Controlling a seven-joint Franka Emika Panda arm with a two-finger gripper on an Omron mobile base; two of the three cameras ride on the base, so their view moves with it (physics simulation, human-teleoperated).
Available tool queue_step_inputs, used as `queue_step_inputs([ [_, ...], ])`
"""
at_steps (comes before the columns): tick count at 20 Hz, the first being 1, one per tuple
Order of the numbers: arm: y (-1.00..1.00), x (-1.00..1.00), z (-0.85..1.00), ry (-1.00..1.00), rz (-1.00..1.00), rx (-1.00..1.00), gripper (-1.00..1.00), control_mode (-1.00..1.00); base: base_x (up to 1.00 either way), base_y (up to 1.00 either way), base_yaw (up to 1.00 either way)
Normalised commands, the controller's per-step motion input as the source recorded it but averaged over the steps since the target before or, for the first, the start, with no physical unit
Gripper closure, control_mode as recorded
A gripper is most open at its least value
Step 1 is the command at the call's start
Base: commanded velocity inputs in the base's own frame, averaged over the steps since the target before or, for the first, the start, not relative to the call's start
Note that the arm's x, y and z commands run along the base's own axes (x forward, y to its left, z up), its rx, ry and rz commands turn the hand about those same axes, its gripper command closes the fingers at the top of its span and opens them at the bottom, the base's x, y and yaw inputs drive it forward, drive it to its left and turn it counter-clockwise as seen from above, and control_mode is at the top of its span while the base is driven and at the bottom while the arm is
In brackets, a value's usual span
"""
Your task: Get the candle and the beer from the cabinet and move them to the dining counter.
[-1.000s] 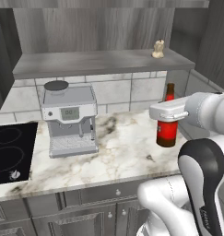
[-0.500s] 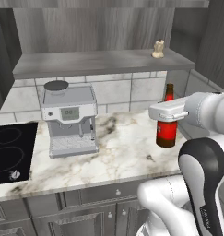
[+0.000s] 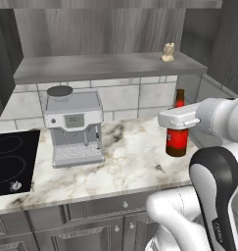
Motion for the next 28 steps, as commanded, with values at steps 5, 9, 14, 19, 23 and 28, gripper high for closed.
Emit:
queue_step_inputs([
  [5,0.0,0.0,0.0,0.0,0.0,0.0,1.0,-1.0,0.0,0.0,0.0],
  [9,0.0,0.0,0.0,0.0,0.0,0.0,1.0,1.0,-0.19,0.04,0.0],
  [14,0.0,0.0,0.0,0.0,0.0,0.0,1.0,1.0,-0.97,0.4,0.2],
  [19,0.0,0.0,0.0,0.0,0.0,0.0,1.0,1.0,-0.68,0.77,0.45],
  [23,0.0,0.0,0.0,0.0,0.0,0.0,1.0,1.0,-0.15,0.74,0.72],
  [28,0.0,0.0,0.0,0.0,0.0,0.0,1.0,1.0,0.0,0.28,0.96],
])
